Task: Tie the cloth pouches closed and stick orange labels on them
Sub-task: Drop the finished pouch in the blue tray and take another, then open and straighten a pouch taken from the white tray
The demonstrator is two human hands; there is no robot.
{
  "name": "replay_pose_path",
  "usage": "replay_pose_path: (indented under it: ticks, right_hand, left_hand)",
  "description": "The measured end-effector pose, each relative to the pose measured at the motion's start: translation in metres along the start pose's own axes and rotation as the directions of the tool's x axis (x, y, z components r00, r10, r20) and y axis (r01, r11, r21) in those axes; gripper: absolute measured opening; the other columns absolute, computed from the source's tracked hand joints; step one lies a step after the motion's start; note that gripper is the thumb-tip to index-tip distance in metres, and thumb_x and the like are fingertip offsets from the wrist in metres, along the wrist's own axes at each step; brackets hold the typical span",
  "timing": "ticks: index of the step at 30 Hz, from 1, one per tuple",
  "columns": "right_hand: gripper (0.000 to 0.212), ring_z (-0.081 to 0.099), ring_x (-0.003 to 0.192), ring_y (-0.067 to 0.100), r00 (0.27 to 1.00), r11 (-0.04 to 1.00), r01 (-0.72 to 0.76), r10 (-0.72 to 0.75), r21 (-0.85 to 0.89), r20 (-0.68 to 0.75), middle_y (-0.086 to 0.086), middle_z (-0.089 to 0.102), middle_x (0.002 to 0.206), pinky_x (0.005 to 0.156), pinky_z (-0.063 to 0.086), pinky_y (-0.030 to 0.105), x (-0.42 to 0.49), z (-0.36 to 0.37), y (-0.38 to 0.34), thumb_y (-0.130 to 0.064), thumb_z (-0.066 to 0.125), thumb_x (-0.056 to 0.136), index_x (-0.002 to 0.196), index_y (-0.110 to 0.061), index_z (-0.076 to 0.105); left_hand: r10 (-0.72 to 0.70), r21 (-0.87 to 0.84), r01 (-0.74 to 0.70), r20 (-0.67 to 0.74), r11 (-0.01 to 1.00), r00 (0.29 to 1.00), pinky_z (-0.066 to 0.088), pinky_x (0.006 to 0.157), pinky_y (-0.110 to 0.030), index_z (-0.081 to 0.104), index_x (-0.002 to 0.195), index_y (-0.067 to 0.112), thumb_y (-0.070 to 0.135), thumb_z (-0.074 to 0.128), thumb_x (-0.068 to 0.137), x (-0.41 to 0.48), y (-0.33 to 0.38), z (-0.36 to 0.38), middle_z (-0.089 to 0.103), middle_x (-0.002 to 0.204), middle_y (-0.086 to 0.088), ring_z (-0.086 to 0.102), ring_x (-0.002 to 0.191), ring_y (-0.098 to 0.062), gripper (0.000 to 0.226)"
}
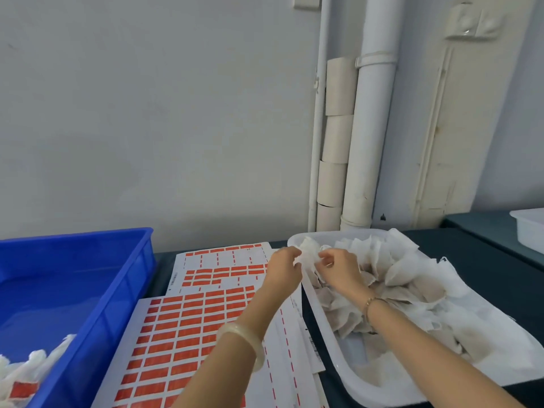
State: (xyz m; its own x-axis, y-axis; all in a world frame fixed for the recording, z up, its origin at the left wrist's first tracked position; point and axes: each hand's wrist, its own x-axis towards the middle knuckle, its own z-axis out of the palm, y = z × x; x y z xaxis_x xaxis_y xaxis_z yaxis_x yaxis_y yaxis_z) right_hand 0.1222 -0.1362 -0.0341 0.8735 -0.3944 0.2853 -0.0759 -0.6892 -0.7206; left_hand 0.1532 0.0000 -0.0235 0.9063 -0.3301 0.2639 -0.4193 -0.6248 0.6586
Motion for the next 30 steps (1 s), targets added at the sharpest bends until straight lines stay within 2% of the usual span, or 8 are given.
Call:
replay_pose_path:
  ticks: [4,8,14,17,19,22,26,30]
  right_hand:
    - [0.027,0.063,0.094,0.022,0.999,1.000,-0.008,0.008,0.013,-0.038,0.008,0.069,0.101,0.087,0.052,0.033,0.012,0.018,-0.005,-0.018,0.065,0.087,0.112,-0.007,0.067]
    - [0.015,0.066,0.083,0.021,0.995,1.000,0.020,-0.020,-0.005,-0.096,0.002,0.073,0.085,0.073,0.055,0.034,0.014,0.024,-0.010,-0.017,0.060,0.088,0.092,-0.016,0.075]
    - [0.015,0.066,0.076,0.018,0.987,0.995,0.092,-0.086,0.040,-0.138,0.001,0.073,0.079,0.071,0.055,0.037,0.010,0.023,-0.014,-0.014,0.061,0.090,0.086,-0.014,0.076]
    - [0.014,0.063,0.067,0.009,0.975,0.987,0.148,-0.137,0.055,-0.173,-0.005,0.072,0.072,0.064,0.054,0.031,0.007,0.018,-0.019,-0.017,0.065,0.088,0.080,-0.017,0.076]
    - [0.012,0.060,0.063,-0.001,0.967,0.981,0.178,-0.160,0.080,-0.196,-0.013,0.069,0.070,0.056,0.046,0.011,0.004,0.013,-0.025,-0.019,0.067,0.087,0.078,-0.022,0.075]
    - [0.011,0.058,0.071,-0.009,0.956,0.965,0.246,-0.226,0.094,-0.187,-0.023,0.063,0.068,0.056,0.042,0.005,-0.007,0.001,-0.038,-0.021,0.067,0.087,0.080,-0.027,0.072]
    - [0.014,0.059,0.067,0.000,0.953,0.945,0.287,-0.266,0.156,-0.142,-0.017,0.069,0.073,0.057,0.044,0.008,-0.032,-0.014,-0.060,-0.021,0.069,0.084,0.075,-0.031,0.072]
    - [0.017,0.059,0.066,-0.001,0.944,0.920,0.330,-0.321,0.210,-0.075,-0.017,0.070,0.076,0.060,0.044,0.010,-0.067,-0.029,-0.080,-0.018,0.070,0.085,0.077,-0.033,0.072]
  left_hand:
    - [0.024,0.074,-0.030,0.076,0.997,0.997,0.041,0.101,-0.027,0.051,0.134,0.016,0.013,0.049,0.098,0.013,-0.007,0.007,0.052,0.137,-0.005,0.051,0.122,-0.022,0.036]
    - [0.114,0.141,-0.133,0.133,0.981,0.985,0.031,0.109,-0.033,0.046,0.138,0.018,0.008,0.043,0.099,0.018,-0.011,0.012,0.047,0.143,-0.003,0.036,0.133,-0.022,0.040]
    - [0.204,0.082,-0.202,-0.014,0.976,0.979,0.034,0.105,-0.030,0.052,0.133,0.020,0.016,0.049,0.098,0.022,-0.017,0.012,0.052,0.137,0.000,0.042,0.127,-0.019,0.036]
    - [0.244,0.040,-0.241,-0.088,0.970,0.966,0.041,0.100,-0.030,0.057,0.127,0.022,0.019,0.052,0.096,0.022,-0.018,0.009,0.058,0.128,0.000,0.048,0.118,-0.019,0.031]
    - [0.248,0.008,-0.249,-0.139,0.968,0.959,0.043,0.096,-0.028,0.057,0.123,0.022,0.022,0.053,0.096,0.018,-0.017,0.008,0.058,0.125,0.001,0.050,0.115,-0.017,0.028]
    - [0.174,-0.095,-0.206,-0.271,0.974,0.947,0.044,0.093,-0.024,0.061,0.111,0.022,0.030,0.056,0.095,0.007,-0.013,0.003,0.058,0.119,0.004,0.052,0.109,-0.012,0.019]
    - [-0.049,-0.471,-0.131,-0.351,0.872,0.935,0.053,0.087,-0.029,0.059,0.091,0.029,0.035,0.064,0.088,-0.033,-0.004,-0.008,0.061,0.105,0.008,0.058,0.097,-0.012,0.009]
    - [-0.198,-0.658,-0.100,-0.364,0.746,0.910,0.055,0.076,-0.023,0.062,0.098,0.028,0.039,0.070,0.080,-0.078,-0.001,-0.027,0.062,0.106,0.009,0.061,0.095,-0.015,0.023]
